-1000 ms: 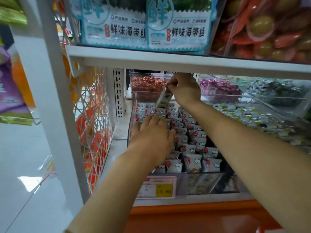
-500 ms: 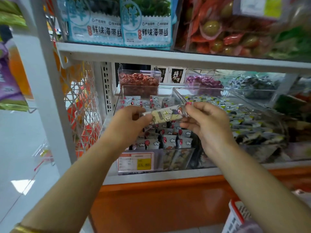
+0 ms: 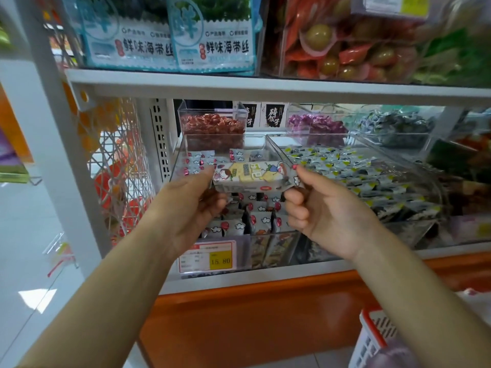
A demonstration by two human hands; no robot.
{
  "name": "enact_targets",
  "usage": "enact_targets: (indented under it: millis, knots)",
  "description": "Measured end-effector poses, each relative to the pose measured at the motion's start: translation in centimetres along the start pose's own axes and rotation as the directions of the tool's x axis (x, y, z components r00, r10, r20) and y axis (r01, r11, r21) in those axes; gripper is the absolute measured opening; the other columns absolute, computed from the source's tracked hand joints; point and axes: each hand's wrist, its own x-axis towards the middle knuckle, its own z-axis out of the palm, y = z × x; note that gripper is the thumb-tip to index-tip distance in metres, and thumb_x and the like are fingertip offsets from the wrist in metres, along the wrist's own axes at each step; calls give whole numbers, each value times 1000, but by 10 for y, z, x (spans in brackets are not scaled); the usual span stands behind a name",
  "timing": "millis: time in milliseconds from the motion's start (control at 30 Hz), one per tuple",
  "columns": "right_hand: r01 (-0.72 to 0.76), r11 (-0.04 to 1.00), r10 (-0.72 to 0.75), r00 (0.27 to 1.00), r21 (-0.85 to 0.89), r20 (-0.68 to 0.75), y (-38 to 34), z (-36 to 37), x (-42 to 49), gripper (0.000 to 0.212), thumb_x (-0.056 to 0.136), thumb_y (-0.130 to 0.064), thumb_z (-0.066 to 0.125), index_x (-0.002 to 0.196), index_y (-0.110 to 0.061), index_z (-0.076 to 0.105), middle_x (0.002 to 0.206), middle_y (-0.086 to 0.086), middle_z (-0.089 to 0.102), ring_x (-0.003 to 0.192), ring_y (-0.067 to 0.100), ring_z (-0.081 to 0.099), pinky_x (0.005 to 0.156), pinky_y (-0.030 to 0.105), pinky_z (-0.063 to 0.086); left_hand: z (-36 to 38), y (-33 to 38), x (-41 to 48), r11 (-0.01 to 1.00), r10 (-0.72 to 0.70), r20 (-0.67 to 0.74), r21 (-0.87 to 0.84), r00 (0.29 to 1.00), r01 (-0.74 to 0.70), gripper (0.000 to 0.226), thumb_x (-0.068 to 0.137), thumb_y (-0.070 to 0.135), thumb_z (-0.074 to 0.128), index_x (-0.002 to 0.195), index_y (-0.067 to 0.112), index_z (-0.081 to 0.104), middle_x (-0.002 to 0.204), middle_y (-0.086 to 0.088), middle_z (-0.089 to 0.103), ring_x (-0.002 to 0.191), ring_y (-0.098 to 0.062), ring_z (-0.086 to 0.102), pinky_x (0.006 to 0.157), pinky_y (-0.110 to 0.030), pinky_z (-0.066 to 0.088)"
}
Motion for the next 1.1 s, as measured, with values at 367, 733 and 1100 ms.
enact_targets:
  millis: [367,733,1100]
  knots:
    - [11,962,-25,999,274,46,7,6,5,17,83,-27,49,73,-16,58,48,-4,40,38,9,36,35,19,33,1,-3,-5,496,414,97,810,905,-314,39,97,26,43,67,3,48,59,-14,46,53,-21,40,54,-35,39]
    - [-22,838,28,1000,545,-3,17,14,8,33,97,-27,36,68,-12,44,49,-2,43,37,10,40,34,20,36,8,4,-7,978,-136,70,-152,988,145,37,97,28,45,62,15,41,51,3,39,40,-7,34,34,-14,33]
    - [297,878,-382,907,-375,-175,23,11,6,15,97,-17,45,89,-8,53,69,9,63,51,14,61,43,22,48,0,5,-6,975,28,32,218,999,-35,25,93,33,52,76,14,53,54,4,50,47,-7,44,39,-17,40]
